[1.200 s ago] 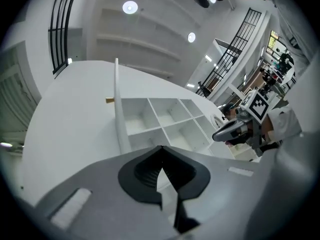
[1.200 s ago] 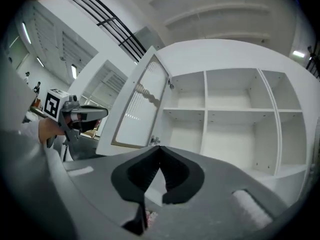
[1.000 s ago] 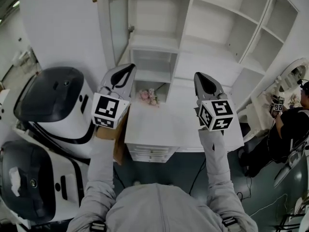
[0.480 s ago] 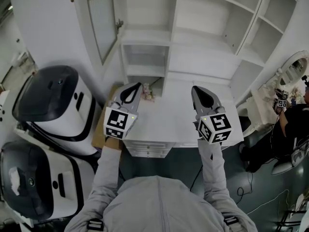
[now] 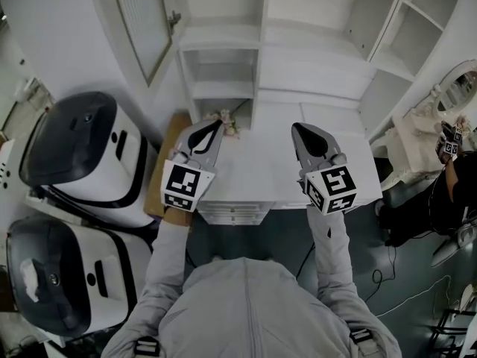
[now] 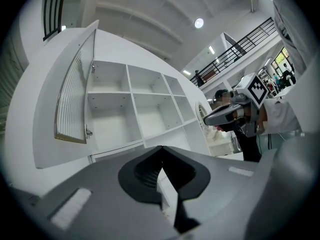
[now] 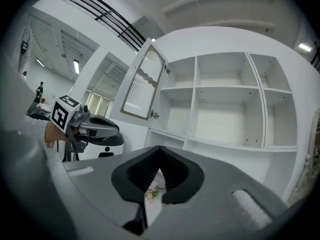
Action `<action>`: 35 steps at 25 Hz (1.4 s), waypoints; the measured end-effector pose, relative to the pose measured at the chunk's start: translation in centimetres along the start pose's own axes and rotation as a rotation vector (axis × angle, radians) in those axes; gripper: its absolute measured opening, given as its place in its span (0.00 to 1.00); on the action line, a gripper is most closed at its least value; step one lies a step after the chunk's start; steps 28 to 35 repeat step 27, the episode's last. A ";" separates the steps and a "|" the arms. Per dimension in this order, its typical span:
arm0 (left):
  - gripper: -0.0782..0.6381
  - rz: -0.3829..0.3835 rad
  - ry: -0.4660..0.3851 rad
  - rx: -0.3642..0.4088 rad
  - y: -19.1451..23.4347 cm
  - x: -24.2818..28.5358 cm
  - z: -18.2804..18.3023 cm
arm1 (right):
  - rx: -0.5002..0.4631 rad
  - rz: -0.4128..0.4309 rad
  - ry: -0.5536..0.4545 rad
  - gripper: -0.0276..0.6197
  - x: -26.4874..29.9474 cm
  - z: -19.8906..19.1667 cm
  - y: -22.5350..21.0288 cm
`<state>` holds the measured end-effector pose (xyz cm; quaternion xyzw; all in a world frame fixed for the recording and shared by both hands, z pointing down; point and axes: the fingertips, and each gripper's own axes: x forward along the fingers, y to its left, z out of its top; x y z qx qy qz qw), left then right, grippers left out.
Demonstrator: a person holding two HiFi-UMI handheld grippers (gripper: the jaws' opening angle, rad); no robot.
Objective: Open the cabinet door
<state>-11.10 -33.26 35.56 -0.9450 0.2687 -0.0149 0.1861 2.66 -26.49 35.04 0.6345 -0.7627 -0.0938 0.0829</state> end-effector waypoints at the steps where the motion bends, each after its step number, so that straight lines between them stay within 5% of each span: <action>1: 0.13 -0.002 0.001 0.000 -0.1 0.0 -0.1 | -0.002 -0.001 0.007 0.04 0.1 -0.2 0.1; 35: 0.13 -0.014 0.017 -0.059 0.6 -0.1 -1.8 | 0.009 -0.003 0.027 0.04 0.9 -0.8 0.5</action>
